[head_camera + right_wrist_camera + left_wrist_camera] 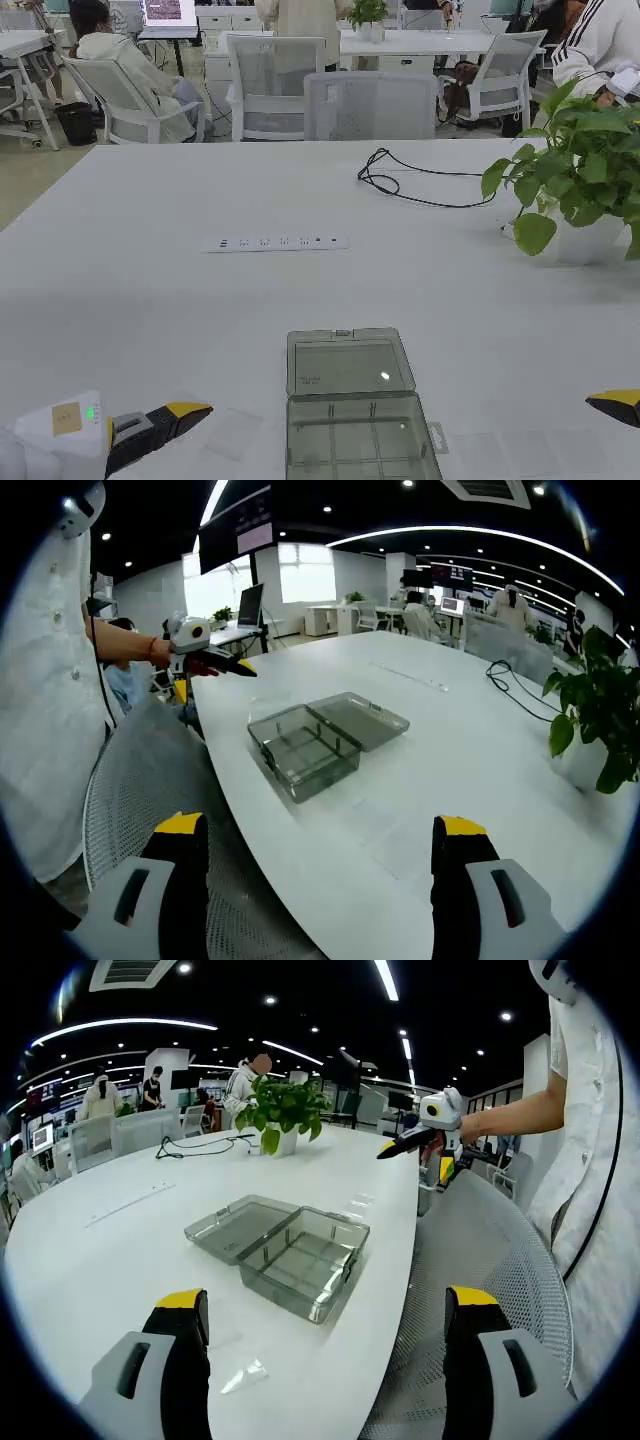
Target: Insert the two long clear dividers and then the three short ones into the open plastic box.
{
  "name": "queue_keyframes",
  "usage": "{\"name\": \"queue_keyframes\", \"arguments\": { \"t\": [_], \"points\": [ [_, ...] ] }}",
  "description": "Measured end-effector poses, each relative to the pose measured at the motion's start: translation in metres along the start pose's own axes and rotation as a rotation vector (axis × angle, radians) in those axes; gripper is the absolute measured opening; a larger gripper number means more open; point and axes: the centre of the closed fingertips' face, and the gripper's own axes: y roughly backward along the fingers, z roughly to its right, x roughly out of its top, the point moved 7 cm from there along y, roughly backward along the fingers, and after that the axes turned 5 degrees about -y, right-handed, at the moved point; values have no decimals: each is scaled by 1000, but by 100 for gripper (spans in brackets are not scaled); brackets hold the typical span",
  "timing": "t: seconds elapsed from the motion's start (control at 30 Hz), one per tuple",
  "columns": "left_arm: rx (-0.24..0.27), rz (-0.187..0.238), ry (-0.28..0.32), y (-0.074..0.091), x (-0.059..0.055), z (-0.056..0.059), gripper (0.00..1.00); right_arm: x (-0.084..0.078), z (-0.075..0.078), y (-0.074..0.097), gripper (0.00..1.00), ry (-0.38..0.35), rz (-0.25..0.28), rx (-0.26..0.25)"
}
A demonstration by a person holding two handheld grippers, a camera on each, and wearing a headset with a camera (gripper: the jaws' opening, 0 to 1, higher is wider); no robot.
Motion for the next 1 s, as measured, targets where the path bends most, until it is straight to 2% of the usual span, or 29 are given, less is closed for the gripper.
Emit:
{"name": "queue_keyframes", "arguments": {
  "t": [0.13, 1.0],
  "points": [
    [2, 4, 0, 0, 3, 2, 100, 2, 0, 0, 93, 2, 2, 2],
    [-2, 7, -13, -1, 4, -3, 100, 1, -2, 0, 93, 5, 2, 2]
  ]
}}
